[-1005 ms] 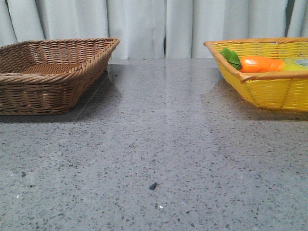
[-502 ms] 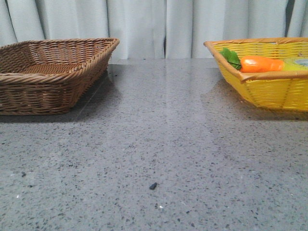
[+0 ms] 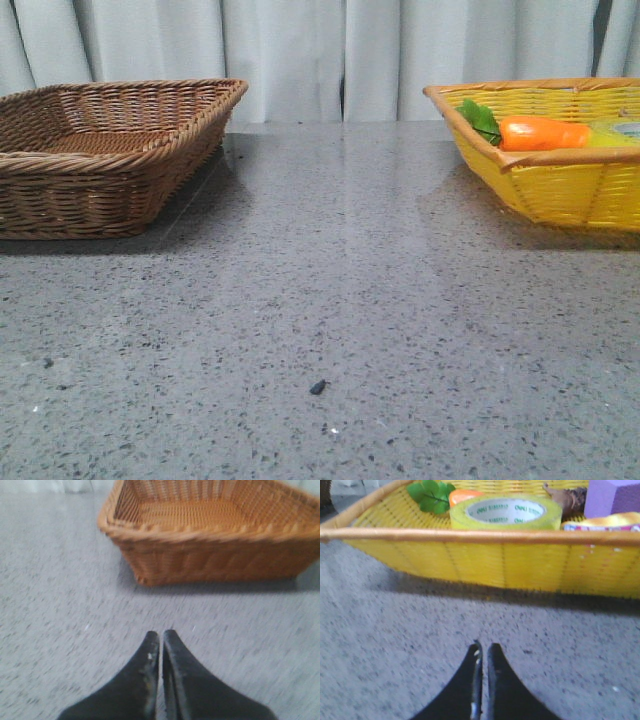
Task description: Transfer tape with both arms
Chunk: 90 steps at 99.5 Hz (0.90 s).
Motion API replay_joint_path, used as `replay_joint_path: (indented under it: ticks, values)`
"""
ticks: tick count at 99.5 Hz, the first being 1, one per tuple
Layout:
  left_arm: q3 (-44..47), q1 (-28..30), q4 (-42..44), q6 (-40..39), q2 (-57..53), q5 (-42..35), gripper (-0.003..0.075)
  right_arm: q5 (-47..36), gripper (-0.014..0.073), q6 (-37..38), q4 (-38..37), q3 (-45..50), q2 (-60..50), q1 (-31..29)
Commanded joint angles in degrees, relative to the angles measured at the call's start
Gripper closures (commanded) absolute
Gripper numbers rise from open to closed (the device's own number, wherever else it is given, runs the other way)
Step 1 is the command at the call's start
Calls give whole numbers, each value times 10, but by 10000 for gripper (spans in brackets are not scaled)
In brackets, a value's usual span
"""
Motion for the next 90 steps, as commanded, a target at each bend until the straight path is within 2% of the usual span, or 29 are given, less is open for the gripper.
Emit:
replay_joint_path:
  ticks: [1,7,16,42,47,54,64,74,79,83,90]
  values:
    - [6,0,-116,-8,-18,-113,741,-111,668,-4,42,12,-10,-4]
    - [6,0,-210,-8,-18,-149,741,-168,668,-4,124,12,-10,-4]
    - [6,0,-280,-9,-18,-189,741,-218,668,-4,215,12,-10,-4]
    - [-8,0,-335,-8,-17,-209,741,-264,668,-4,395,-4,-10,-4]
    - [-29,0,-317,1,-14,-187,740,-272,666,-4,396,-18,-8,-4]
    - [-75,0,-261,20,2,-133,734,-233,642,-7,389,-54,2,-4]
    - [-149,0,-185,24,47,-45,640,-137,565,-37,326,-125,52,-4]
    - [-212,0,-158,26,111,-4,448,-58,422,-41,237,-217,139,-4]
    - [-232,0,-158,26,141,-4,380,-24,337,-41,204,-267,192,-4]
    - [-244,0,-158,26,165,-4,349,9,266,-41,183,-305,240,-4]
    - [-262,0,-158,26,200,-8,343,78,191,-41,158,-388,324,-4]
